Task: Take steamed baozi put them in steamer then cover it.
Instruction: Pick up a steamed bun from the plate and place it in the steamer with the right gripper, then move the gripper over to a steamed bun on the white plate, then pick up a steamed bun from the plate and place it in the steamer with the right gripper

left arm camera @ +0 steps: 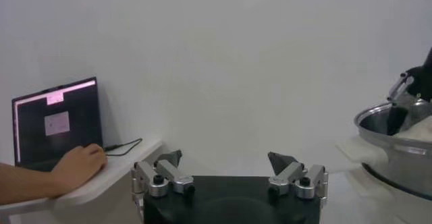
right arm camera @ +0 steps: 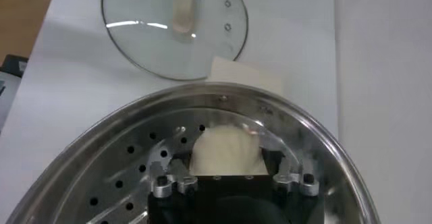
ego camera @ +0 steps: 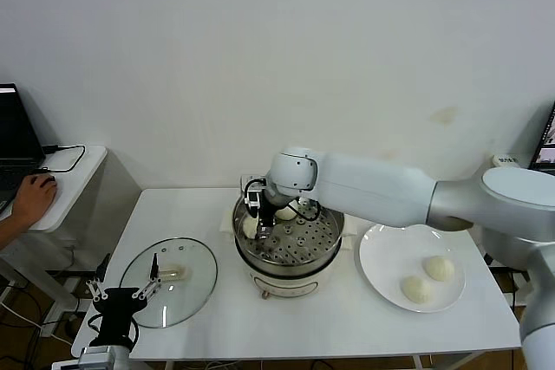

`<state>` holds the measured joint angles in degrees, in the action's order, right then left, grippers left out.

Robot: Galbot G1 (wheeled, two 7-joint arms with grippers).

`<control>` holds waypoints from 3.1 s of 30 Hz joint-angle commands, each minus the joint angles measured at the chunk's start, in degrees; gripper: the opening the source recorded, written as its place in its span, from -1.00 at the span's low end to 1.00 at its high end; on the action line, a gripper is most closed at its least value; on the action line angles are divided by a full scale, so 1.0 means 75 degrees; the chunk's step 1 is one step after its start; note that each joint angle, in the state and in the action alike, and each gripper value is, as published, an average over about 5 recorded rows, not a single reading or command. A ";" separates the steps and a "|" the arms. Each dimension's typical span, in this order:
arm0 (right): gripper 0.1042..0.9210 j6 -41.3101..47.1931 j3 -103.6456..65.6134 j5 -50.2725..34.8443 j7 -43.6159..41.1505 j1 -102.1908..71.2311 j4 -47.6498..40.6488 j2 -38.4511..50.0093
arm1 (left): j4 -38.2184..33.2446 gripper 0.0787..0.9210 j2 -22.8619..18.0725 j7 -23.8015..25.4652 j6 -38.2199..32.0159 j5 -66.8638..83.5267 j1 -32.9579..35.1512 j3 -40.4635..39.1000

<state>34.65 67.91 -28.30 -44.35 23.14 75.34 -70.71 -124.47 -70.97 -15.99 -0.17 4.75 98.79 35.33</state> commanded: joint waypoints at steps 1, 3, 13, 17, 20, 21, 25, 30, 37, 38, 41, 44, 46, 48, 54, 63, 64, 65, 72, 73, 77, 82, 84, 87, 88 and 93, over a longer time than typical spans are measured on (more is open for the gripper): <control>0.74 -0.0458 -0.0031 0.0139 -0.1243 0.1143 0.0618 0.1095 | -0.0023 0.77 0.0056 0.0004 0.0002 0.0036 -0.0024 -0.0003; 0.75 -0.0715 0.0077 0.0249 -0.1617 0.1613 0.0988 0.1710 | -0.0043 0.77 0.0078 0.0007 0.0006 0.0043 -0.0035 -0.0018; 0.76 -0.2180 0.0582 0.1720 -0.2932 0.2301 0.3084 0.5633 | -0.0160 0.77 0.0179 0.0014 0.0017 0.0013 -0.0017 -0.0172; 0.76 -0.2591 0.0562 0.2534 -0.3112 0.1894 0.3468 0.6726 | -0.0208 0.77 0.0222 0.0017 0.0019 -0.0003 0.0025 -0.0196; 0.76 -0.2832 0.0365 0.3078 -0.3093 0.1261 0.3586 0.7376 | -0.0226 0.77 0.0239 0.0019 0.0021 -0.0028 0.0056 -0.0218; 0.76 -0.2895 0.0218 0.3245 -0.3073 0.0968 0.3603 0.7538 | -0.0230 0.77 0.0240 0.0020 0.0023 -0.0039 0.0066 -0.0226; 0.76 -0.3082 -0.0914 0.3852 -0.2975 -0.0690 0.3604 0.7996 | -0.0236 0.77 0.0212 0.0026 0.0035 -0.0093 0.0102 -0.0253; 0.76 -0.3276 -0.2629 0.4537 -0.2834 -0.3256 0.3393 0.8174 | -0.0219 0.77 0.0162 0.0033 0.0051 -0.0144 0.0138 -0.0256; 0.76 -0.3363 -0.4365 0.4988 -0.2645 -0.5231 0.2823 0.7660 | -0.0219 0.77 0.0108 0.0040 0.0071 -0.0197 0.0195 -0.0226; 0.76 -0.3357 -0.4455 0.5021 -0.2614 -0.5366 0.2770 0.7570 | -0.0219 0.77 0.0101 0.0040 0.0072 -0.0204 0.0206 -0.0220; 0.76 -0.3321 -0.4616 0.5092 -0.2503 -0.5665 0.2623 0.7284 | -0.0217 0.77 0.0080 0.0043 0.0075 -0.0230 0.0236 -0.0211; 0.76 -0.3298 -0.4627 0.5138 -0.2373 -0.5735 0.2434 0.6980 | -0.0208 0.77 0.0056 0.0047 0.0076 -0.0254 0.0250 -0.0213; 0.76 -0.3284 -0.4623 0.5147 -0.2310 -0.5733 0.2295 0.6785 | -0.0203 0.77 0.0040 0.0049 0.0076 -0.0262 0.0253 -0.0213; 0.76 -0.3269 -0.4616 0.5153 -0.2265 -0.5739 0.2167 0.6619 | -0.0197 0.77 0.0031 0.0049 0.0076 -0.0266 0.0258 -0.0209; 0.76 -0.3259 -0.4599 0.5228 -0.2131 -0.5779 0.1809 0.6236 | -0.0164 0.77 0.0027 0.0049 0.0075 -0.0262 0.0257 -0.0187; 0.76 -0.3218 -0.4577 0.5305 -0.1970 -0.5677 0.1323 0.5911 | -0.0083 0.77 0.0018 0.0048 0.0073 -0.0259 0.0224 -0.0179; 0.76 -0.3215 -0.4574 0.5306 -0.1973 -0.5677 0.1294 0.5893 | -0.0077 0.77 0.0016 0.0048 0.0073 -0.0259 0.0220 -0.0180; 0.76 -0.3210 -0.4572 0.5307 -0.1978 -0.5681 0.1273 0.5879 | -0.0071 0.77 0.0013 0.0048 0.0073 -0.0259 0.0216 -0.0181; 0.76 -0.3165 -0.4569 0.5279 -0.1979 -0.5700 0.1220 0.5780 | -0.0047 0.77 -0.0006 0.0048 0.0074 -0.0263 0.0191 -0.0195; 0.75 -0.3155 -0.4571 0.5271 -0.1979 -0.5693 0.1212 0.5764 | -0.0044 0.77 -0.0008 0.0047 0.0074 -0.0264 0.0190 -0.0197; 0.64 -0.3112 -0.4571 0.5255 -0.2002 -0.5676 0.1186 0.5726 | -0.0040 0.77 -0.0008 0.0046 0.0074 -0.0261 0.0195 -0.0196; 0.41 -0.3082 -0.4567 0.5249 -0.2047 -0.5675 0.1182 0.5722 | -0.0042 0.77 -0.0021 0.0043 0.0071 -0.0260 0.0193 -0.0193; 0.31 -0.3078 -0.4571 0.5235 -0.2051 -0.5655 0.1192 0.5730 | -0.0056 0.77 -0.0026 0.0043 0.0071 -0.0260 0.0198 -0.0193; 0.20 -0.3078 -0.4584 0.5163 -0.2066 -0.5516 0.1232 0.5779 | -0.0079 0.77 -0.0018 0.0042 0.0071 -0.0259 0.0210 -0.0186; 0.18 -0.3081 -0.4566 0.5123 -0.2084 -0.5404 0.1248 0.5812 | -0.0082 0.77 -0.0013 0.0042 0.0071 -0.0258 0.0213 -0.0183; 0.14 -0.3085 -0.4233 0.4808 -0.2180 -0.4490 0.1343 0.6032 | -0.0091 0.77 0.0006 0.0046 0.0073 -0.0254 0.0193 -0.0193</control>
<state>11.50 34.27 9.73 -60.31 -16.93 85.24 -26.51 -125.06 -70.99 -15.66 0.38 2.79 100.34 33.97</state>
